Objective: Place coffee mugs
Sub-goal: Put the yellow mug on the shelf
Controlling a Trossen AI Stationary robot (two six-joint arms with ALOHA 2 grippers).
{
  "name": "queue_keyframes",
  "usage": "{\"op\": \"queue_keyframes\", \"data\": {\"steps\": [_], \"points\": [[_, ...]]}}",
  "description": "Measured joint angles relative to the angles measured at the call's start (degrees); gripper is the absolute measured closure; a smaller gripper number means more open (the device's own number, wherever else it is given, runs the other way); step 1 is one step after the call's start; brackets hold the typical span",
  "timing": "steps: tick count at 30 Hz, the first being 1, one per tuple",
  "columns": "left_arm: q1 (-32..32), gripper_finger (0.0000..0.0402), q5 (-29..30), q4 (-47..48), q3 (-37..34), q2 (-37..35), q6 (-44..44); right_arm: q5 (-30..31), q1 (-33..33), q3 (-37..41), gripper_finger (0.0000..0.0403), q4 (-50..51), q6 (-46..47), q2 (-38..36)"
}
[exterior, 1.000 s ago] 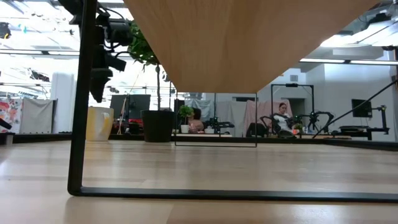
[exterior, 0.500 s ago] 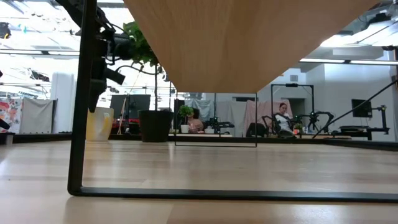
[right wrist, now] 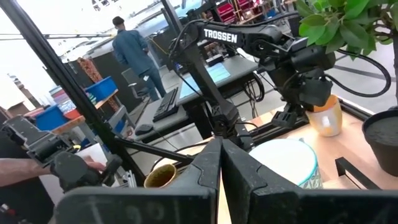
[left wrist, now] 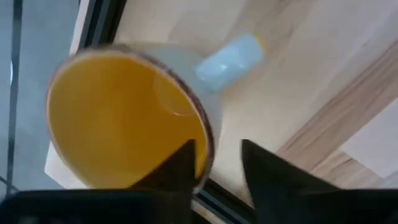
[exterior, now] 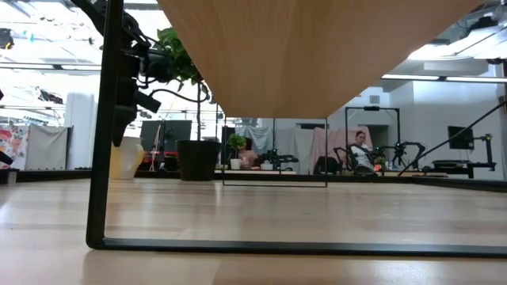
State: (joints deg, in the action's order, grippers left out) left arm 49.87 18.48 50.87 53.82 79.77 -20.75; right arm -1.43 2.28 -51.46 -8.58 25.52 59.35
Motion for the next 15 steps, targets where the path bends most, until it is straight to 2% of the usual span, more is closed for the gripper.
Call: {"op": "queue_keyframes", "data": {"steps": [3,4,10,15], "points": [[0.0,0.0373,-0.3,1.8,0.0,0.0,0.4,0.0,0.0,0.0,0.0362,0.0,0.3,0.0],[-0.1,0.0387,-0.6,2.6,0.0,0.0,1.0,0.0,0.0,0.0,0.0362,0.0,0.9,0.0],[-2.0,0.0397,-3.0,8.3,0.0,-0.8,5.3,0.0,0.0,0.0,0.0362,0.0,1.5,0.0],[-6.1,0.0399,-10.4,12.1,0.0,-3.8,9.9,0.0,0.0,0.0,0.0362,0.0,1.5,0.0]]}}
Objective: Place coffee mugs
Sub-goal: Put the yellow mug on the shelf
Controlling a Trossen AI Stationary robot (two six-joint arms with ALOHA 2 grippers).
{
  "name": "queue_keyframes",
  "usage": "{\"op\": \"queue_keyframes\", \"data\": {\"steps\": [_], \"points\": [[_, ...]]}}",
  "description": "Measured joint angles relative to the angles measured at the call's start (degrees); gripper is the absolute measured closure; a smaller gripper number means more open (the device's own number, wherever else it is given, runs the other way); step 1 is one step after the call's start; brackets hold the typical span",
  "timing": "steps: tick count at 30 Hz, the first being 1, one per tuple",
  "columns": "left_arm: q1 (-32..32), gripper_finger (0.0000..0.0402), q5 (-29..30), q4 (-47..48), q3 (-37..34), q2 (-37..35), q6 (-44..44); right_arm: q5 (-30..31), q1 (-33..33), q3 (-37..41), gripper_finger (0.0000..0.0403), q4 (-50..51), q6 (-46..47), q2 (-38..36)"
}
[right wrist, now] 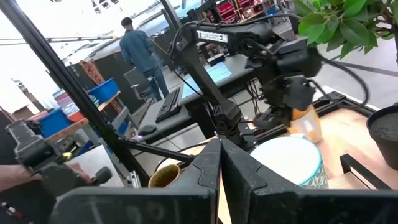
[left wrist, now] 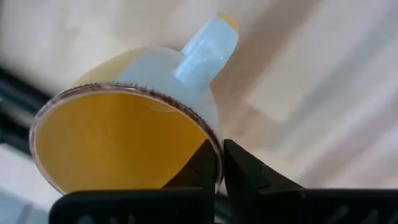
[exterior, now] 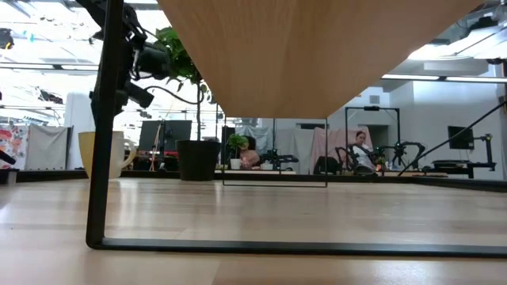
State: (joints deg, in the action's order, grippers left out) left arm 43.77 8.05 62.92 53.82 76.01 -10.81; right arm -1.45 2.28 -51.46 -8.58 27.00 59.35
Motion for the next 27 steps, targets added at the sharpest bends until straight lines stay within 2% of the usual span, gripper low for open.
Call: {"op": "queue_keyframes", "data": {"steps": [4,7,10,13,17,20,23,27], "points": [[-5.5,0.04,-5.8,4.6,1.1,-3.4,5.6,0.0,0.0,0.0,0.0362,0.0,0.0,0.0],[-11.9,0.04,-7.0,8.4,4.5,-5.7,9.9,0.0,0.0,0.0,0.0362,0.0,0.0,0.0],[-19.9,0.0401,-7.7,12.0,10.9,-6.8,13.9,0.0,0.0,0.0,0.0362,0.0,0.0,0.0],[-29.1,0.0401,-7.8,15.1,20.2,-6.5,18.3,0.0,0.0,0.0,0.0362,0.0,0.0,0.0],[-41.7,0.0401,-7.0,15.1,33.8,-3.5,21.6,0.0,0.0,0.0,0.0362,0.0,0.0,0.0],[-49.7,0.0401,-3.1,14.9,42.7,0.6,22.5,0.0,0.0,0.0,0.0362,0.0,0.0,0.0],[-55.3,0.0401,0.5,15.1,49.5,5.6,20.5,0.0,0.0,0.0,0.0362,0.0,0.0,0.0],[-59.9,0.0401,1.0,15.3,54.5,12.0,14.3,0.0,0.0,0.0,0.0362,0.0,0.0,0.0]]}}
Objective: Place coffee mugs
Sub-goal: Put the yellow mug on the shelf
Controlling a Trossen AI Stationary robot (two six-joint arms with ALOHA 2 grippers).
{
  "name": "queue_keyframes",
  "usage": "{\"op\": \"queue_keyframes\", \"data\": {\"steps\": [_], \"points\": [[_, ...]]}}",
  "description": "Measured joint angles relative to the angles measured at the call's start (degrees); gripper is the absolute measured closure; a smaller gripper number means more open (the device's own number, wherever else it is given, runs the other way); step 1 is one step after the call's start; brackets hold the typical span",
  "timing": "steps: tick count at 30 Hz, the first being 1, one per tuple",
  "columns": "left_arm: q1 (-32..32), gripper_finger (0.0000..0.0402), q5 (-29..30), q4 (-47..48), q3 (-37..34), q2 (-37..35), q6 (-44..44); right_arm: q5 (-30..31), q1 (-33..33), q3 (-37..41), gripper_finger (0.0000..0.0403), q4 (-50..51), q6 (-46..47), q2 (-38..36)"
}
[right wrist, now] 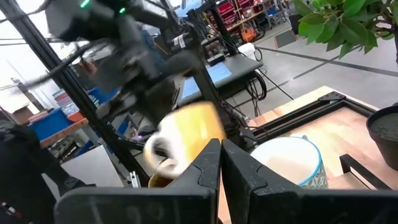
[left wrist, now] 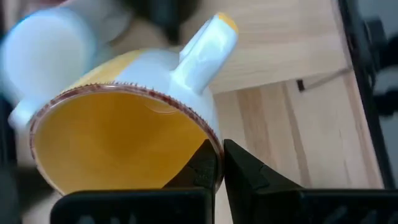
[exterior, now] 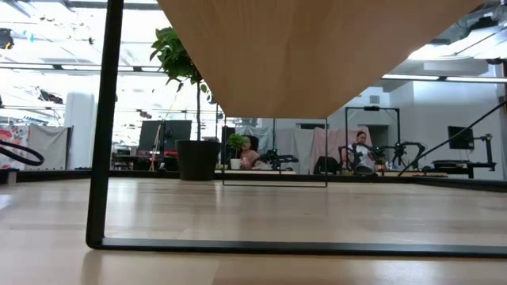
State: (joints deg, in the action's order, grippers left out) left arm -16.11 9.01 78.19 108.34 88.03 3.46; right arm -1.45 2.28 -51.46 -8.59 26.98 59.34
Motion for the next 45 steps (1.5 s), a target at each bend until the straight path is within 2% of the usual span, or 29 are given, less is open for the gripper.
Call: {"op": "queue_keyframes", "data": {"steps": [6,13,27,45], "points": [[-2.0,0.0401,-0.7,0.0,1.6,7.1,-8.6,0.0,0.0,0.0,0.0362,0.0,0.0,0.0],[-1.9,0.0401,-0.6,0.7,1.6,11.5,-13.1,0.0,0.0,0.0,0.0362,0.0,0.0,0.0],[-0.1,0.0398,2.0,-2.6,1.7,11.6,-20.2,0.0,0.0,0.0,0.0362,0.9,0.0,0.0],[0.5,0.0384,2.4,-2.7,1.7,11.6,-22.5,0.0,0.0,0.0,0.0362,0.8,0.0,0.0]]}}
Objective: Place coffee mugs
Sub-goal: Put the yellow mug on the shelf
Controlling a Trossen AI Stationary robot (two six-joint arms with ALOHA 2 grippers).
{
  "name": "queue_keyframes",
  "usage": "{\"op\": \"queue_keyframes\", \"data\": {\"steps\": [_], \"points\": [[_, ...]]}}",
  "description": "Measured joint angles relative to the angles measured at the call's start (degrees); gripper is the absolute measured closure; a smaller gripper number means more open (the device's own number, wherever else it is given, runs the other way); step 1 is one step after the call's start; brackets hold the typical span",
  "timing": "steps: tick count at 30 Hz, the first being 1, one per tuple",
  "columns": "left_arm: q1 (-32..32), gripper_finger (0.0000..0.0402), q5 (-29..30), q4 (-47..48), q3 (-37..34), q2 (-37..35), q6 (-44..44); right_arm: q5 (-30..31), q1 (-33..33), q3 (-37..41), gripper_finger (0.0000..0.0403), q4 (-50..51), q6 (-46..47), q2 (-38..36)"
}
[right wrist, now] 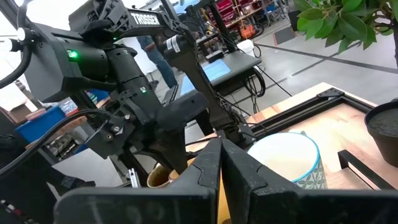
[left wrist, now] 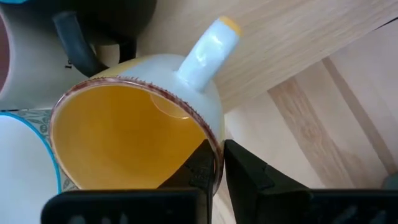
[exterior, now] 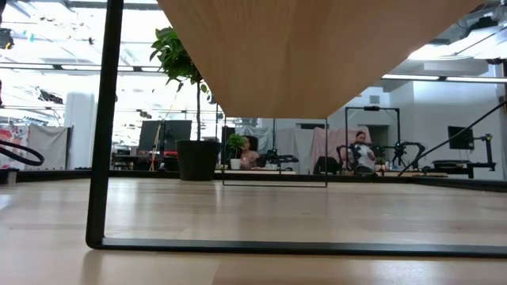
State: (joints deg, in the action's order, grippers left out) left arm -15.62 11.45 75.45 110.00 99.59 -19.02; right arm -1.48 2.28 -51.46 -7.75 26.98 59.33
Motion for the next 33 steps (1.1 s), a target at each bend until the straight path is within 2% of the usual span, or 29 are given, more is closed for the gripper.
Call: {"op": "queue_keyframes", "data": {"steps": [18,33], "points": [[0.0,0.038,1.3,-1.5,0.0,0.0,0.3,0.0,0.0,0.0,0.0363,0.0,0.0,0.0],[-0.1,0.0295,2.5,-2.0,0.0,-0.1,0.8,0.0,0.0,0.0,0.0362,0.0,0.0,0.0]]}}
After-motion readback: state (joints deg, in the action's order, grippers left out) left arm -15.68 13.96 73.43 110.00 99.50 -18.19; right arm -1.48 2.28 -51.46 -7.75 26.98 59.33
